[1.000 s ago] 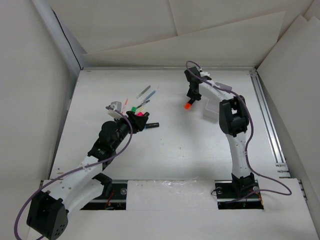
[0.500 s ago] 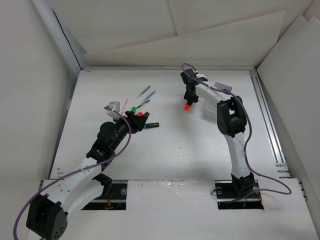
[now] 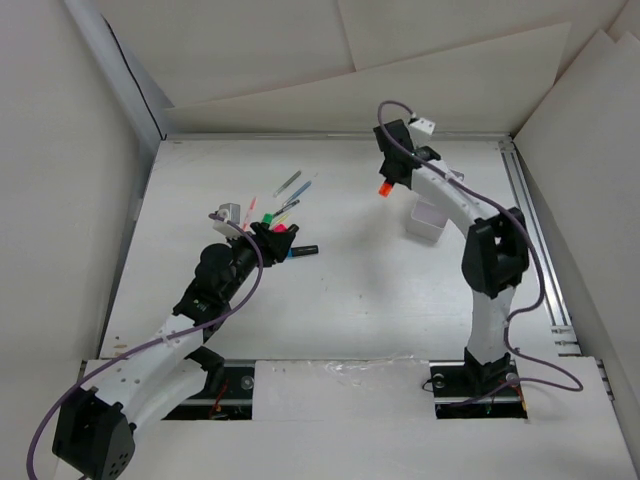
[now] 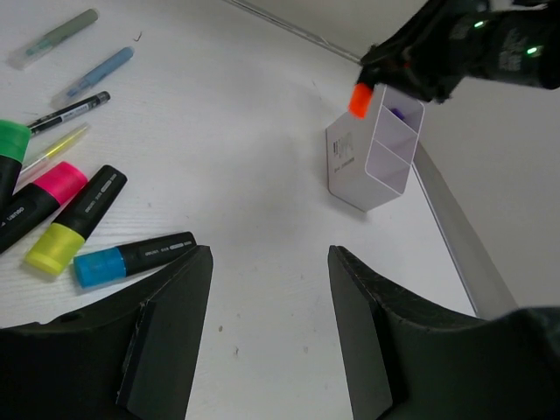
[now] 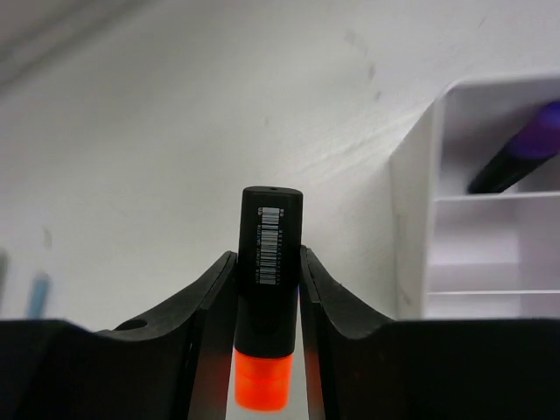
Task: Sort the stationery into containers
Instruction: Pick up the pen from the center of the board, then place the pen in the storage box.
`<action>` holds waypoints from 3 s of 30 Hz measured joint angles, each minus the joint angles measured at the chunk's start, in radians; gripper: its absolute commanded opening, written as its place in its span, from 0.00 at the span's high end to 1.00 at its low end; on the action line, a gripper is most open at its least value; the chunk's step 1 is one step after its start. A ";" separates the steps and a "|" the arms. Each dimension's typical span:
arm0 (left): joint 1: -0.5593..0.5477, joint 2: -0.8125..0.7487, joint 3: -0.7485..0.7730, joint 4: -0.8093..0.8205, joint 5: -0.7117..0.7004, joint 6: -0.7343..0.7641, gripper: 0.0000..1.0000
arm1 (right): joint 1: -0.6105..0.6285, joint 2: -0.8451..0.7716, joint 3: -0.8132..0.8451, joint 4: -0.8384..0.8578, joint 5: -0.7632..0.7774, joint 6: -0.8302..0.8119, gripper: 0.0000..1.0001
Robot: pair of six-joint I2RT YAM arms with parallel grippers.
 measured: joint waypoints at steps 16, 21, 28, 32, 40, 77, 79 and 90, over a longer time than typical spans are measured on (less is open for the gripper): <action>0.000 0.001 0.000 0.002 0.001 0.000 0.48 | -0.192 -0.096 0.046 0.114 0.647 -0.025 0.87; 0.000 0.011 0.000 0.005 0.001 0.000 0.48 | -0.177 -0.035 0.046 0.119 0.693 -0.036 0.87; 0.000 0.014 0.000 0.007 0.001 0.000 0.48 | -0.149 0.008 0.048 0.121 0.732 -0.039 0.87; 0.000 0.014 0.000 0.007 0.001 0.000 0.48 | -0.137 0.058 0.076 0.120 0.763 -0.040 0.87; 0.000 0.014 0.000 0.008 0.003 0.000 0.48 | -0.123 0.134 0.101 0.110 0.805 -0.042 0.87; 0.000 0.024 0.000 0.010 0.003 -0.008 0.48 | 0.108 0.122 0.111 -0.341 0.814 0.403 0.55; 0.000 0.016 0.000 0.007 -0.002 -0.008 0.49 | 0.165 0.077 0.059 -0.295 0.762 0.338 0.65; 0.000 -0.176 -0.008 -0.054 -0.142 -0.029 0.48 | 0.294 -0.212 -0.448 0.272 -0.141 -0.106 0.56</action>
